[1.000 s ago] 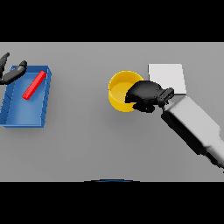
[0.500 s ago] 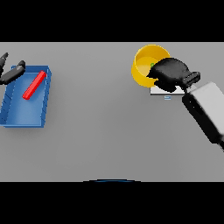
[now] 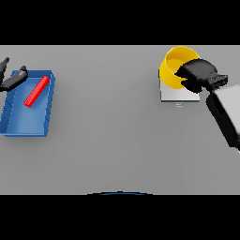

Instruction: Pick up the red beaker and tilt it to pour out 1 green nut into yellow bowl. Pick up the yellow bowl and place it on the metallic measuring scale.

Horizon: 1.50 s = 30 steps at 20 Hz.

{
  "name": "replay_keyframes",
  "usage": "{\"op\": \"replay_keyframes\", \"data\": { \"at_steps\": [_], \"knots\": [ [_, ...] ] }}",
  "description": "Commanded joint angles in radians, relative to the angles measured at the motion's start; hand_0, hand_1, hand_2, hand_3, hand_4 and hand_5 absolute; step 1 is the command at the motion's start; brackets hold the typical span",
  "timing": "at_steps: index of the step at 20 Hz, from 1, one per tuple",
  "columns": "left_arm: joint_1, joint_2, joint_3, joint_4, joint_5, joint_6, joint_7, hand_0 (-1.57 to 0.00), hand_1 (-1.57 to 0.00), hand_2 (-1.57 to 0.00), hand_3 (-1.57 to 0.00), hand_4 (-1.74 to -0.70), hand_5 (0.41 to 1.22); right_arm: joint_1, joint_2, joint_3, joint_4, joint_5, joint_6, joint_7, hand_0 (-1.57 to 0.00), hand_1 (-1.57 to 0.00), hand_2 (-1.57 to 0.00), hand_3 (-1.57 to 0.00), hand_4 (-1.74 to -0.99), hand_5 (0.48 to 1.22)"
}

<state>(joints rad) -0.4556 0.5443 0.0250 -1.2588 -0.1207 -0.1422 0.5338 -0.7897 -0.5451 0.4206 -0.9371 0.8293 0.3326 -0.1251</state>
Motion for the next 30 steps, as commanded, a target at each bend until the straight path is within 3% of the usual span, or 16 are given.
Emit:
{"op": "replay_keyframes", "data": {
  "at_steps": [1,9,12,14,15,17,18,20,22,25,30],
  "knots": [
    [-0.006,0.001,0.002,0.011,0.0,-0.001,0.004,0.0,0.0,0.0,0.0,-0.86,0.789,-0.004,0.006,-0.001,0.025,0.005,-0.012,0.003,-1.57,-1.57,-1.45,-1.24,-1.741,1.221],
    [0.004,0.01,0.004,0.002,0.001,-0.007,0.003,0.0,0.0,0.0,0.0,-0.85,0.799,-0.02,0.041,-0.014,0.156,0.016,-0.037,-0.031,-1.57,-1.57,-1.38,-1.4,-1.741,1.221],
    [-0.01,0.005,0.001,0.017,-0.002,-0.009,0.005,0.0,0.0,0.0,0.0,-0.84,0.783,-0.015,0.04,-0.021,0.16,0.014,-0.039,-0.046,-1.57,-1.57,-1.37,-1.45,-1.741,1.221],
    [-0.009,0.007,-0.002,0.017,-0.005,-0.01,0.004,0.0,0.0,0.0,0.0,-0.84,0.779,-0.011,0.045,-0.025,0.166,0.016,-0.037,-0.028,-1.57,-1.5,-1.44,-1.25,-1.741,1.221],
    [-0.006,0.013,0.002,0.014,-0.005,-0.011,0.005,0.0,0.0,0.0,0.0,-0.84,0.775,-0.017,0.05,-0.025,0.174,0.021,-0.034,-0.026,-1.56,-1.43,-1.34,-1.11,-1.682,1.221],
    [0.005,0.01,0.004,0.005,0.004,-0.013,-0.001,0.0,0.0,0.0,0.0,-0.84,0.774,-0.002,0.05,-0.038,0.157,0.0,-0.015,-0.02,-1.33,-1.12,-1.01,-0.82,-1.592,1.074],
    [0.005,0.004,-0.002,-0.002,0.002,-0.01,0.01,0.0,0.0,0.0,0.0,-0.83,0.771,-0.005,0.051,-0.05,0.156,-0.015,0.002,-0.016,-1.15,-0.96,-0.85,-0.69,-1.559,1.014],
    [0.0,-0.002,0.0,0.017,-0.002,-0.003,-0.006,0.0,0.0,0.0,0.0,-0.84,0.764,-0.012,0.059,-0.061,0.159,-0.031,0.025,-0.001,-0.76,-0.67,-0.58,-0.48,-1.513,0.923],
    [-0.007,0.008,0.011,0.02,0.01,-0.014,-0.014,0.0,0.0,0.0,0.0,-0.84,0.76,-0.006,0.062,-0.067,0.161,-0.038,0.034,0.011,-0.48,-0.46,-0.38,-0.32,-1.485,0.863],
    [-0.001,0.005,0.006,0.022,0.002,-0.009,-0.017,0.0,0.0,0.0,0.0,-0.83,0.75,-0.013,0.055,-0.053,0.177,-0.022,0.033,-0.006,-0.25,-0.24,-0.19,-0.16,-1.448,0.824],
    [0.002,0.008,0.003,0.006,0.002,-0.009,0.0,0.0,0.0,0.0,0.0,-0.83,0.76,-0.011,0.045,-0.04,0.166,-0.015,0.062,0.004,-0.08,-0.08,-0.06,-0.05,-1.395,0.787]
  ]
}}
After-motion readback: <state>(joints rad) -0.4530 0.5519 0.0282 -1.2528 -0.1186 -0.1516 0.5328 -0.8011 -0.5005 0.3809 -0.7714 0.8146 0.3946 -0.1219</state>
